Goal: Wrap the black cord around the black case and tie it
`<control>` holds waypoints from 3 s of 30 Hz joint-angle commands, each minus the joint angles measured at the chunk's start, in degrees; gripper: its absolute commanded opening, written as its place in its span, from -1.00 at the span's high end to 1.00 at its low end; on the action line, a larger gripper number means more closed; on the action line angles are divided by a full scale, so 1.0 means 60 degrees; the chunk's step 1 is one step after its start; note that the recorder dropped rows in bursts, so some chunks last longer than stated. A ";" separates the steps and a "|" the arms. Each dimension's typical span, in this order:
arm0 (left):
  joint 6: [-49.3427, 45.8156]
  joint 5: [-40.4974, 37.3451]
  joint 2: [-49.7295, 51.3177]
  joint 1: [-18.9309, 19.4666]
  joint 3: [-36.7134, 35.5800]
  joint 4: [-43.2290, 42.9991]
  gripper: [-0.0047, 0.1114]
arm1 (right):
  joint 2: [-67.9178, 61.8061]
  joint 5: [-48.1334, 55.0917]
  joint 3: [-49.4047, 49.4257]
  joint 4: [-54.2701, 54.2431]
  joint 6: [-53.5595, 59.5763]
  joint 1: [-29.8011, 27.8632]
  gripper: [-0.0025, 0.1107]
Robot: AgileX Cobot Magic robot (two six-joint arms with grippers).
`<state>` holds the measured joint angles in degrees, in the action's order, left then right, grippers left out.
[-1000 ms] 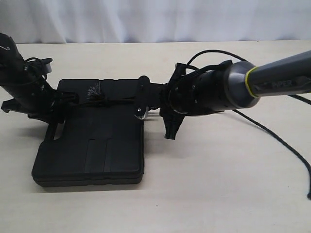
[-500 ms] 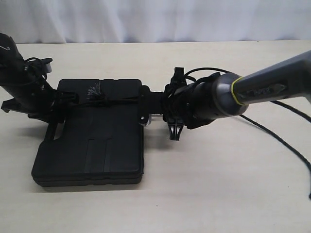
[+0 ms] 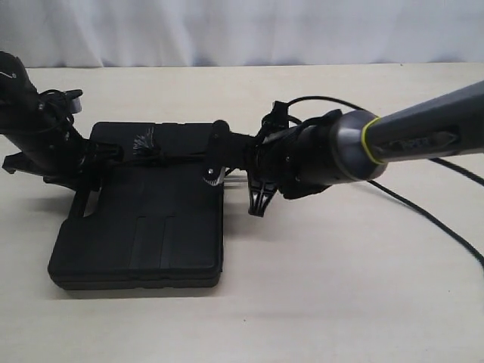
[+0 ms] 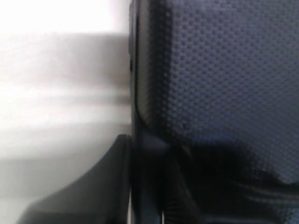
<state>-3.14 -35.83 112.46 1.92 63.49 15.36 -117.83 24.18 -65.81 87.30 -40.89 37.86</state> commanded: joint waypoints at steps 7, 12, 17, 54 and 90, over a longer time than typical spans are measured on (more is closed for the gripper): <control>-0.0050 0.0158 -0.0430 0.0007 0.0019 0.0243 0.92 | 0.1004 0.0059 0.0119 -0.3018 0.1307 -0.1654 0.88; -0.0050 0.0159 -0.0430 0.0007 -0.0002 0.0242 0.92 | 0.1004 -0.0737 0.0503 -0.3648 0.1325 -0.2825 0.88; -0.0050 0.0390 -0.0238 0.0007 -0.0002 0.0648 0.92 | 0.1004 -0.0810 0.0894 -0.3664 0.1323 -0.3404 0.88; -0.2852 -0.2382 -0.2262 0.0007 0.2162 0.2568 0.84 | 0.3066 0.1878 0.0403 -0.5723 0.1019 -0.2307 -0.27; -0.0765 0.3171 -1.2233 -0.1447 -0.4733 0.1640 0.92 | 1.3402 -0.1745 0.7612 -0.9975 0.3429 -0.2531 0.88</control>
<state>-8.16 -17.99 39.28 -6.58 35.37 23.98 -39.46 16.59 -23.74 26.99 -20.03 23.01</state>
